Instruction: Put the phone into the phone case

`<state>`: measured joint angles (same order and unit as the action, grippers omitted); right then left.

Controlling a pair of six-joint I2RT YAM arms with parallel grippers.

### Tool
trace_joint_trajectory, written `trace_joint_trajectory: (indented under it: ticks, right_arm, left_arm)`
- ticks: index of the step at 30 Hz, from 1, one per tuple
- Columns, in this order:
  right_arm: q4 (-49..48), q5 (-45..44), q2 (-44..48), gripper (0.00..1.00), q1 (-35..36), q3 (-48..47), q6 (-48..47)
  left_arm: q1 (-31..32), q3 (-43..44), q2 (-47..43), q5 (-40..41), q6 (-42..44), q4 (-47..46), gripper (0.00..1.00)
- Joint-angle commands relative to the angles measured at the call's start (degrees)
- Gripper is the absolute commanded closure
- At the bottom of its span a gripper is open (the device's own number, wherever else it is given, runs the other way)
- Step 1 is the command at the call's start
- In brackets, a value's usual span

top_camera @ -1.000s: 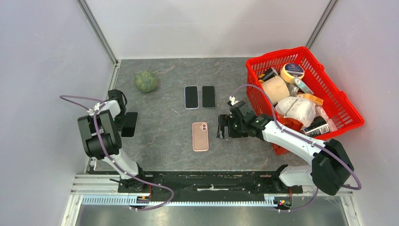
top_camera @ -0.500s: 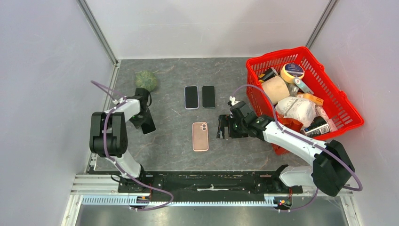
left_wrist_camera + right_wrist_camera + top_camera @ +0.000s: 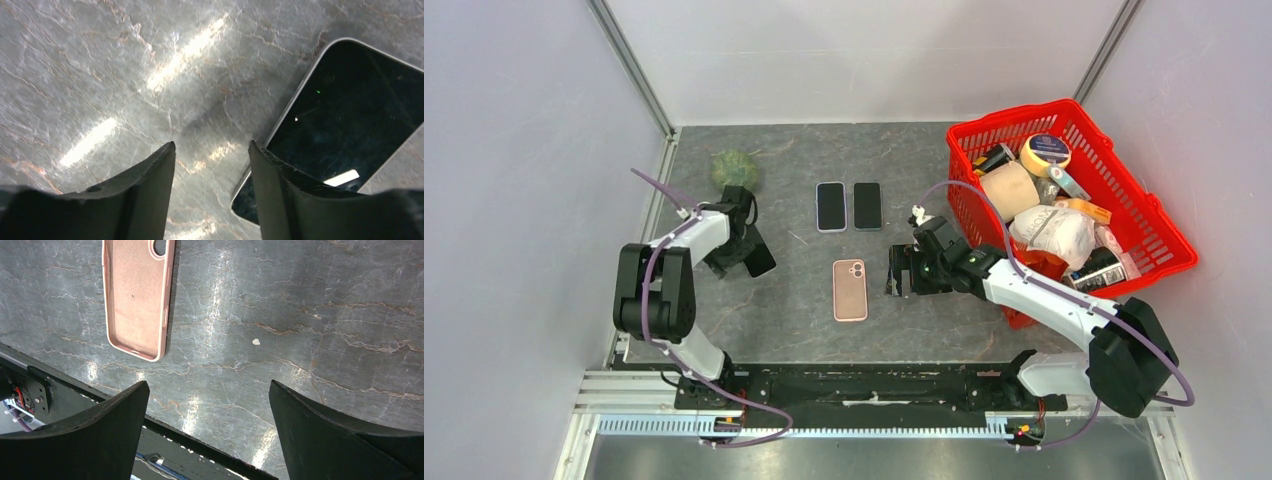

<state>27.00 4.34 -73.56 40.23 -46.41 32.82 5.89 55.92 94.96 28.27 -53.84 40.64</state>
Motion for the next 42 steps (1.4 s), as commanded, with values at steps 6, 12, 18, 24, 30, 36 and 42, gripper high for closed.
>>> trace_joint_trajectory:
  ticks: [6,12,18,24,30,36,42]
  right_arm:
    - [-1.32,0.36,0.86,0.03,-0.23,-0.17,-1.18]
    - [-1.52,0.60,0.23,0.03,-0.24,-0.34,-1.09]
    - [-1.39,0.32,0.26,0.03,-0.24,-0.17,-1.18]
    - [-1.20,0.01,0.67,0.03,-0.24,-0.08,-1.36]
    - [-1.09,-0.14,1.09,0.03,-0.24,-0.08,-1.52]
    - [-0.94,-0.09,1.05,0.03,-0.24,-0.04,-1.60]
    - [-1.20,0.13,0.80,0.03,-0.24,0.01,-1.46]
  left_arm:
    - [0.31,0.76,-6.88,-6.28,5.87,-1.80,0.16]
    - [1.02,2.76,-3.49,-13.17,8.67,-5.01,0.14]
    - [2.78,4.84,-1.12,-13.52,8.14,-6.49,0.12]
    - [3.65,7.70,3.42,-11.84,7.88,-5.38,0.12]
    - [3.69,9.20,7.84,-11.73,8.54,-5.36,0.11]
    - [3.69,8.55,9.94,-12.26,9.02,-6.00,0.10]
    - [3.69,5.77,8.41,-12.58,8.76,-6.81,0.16]
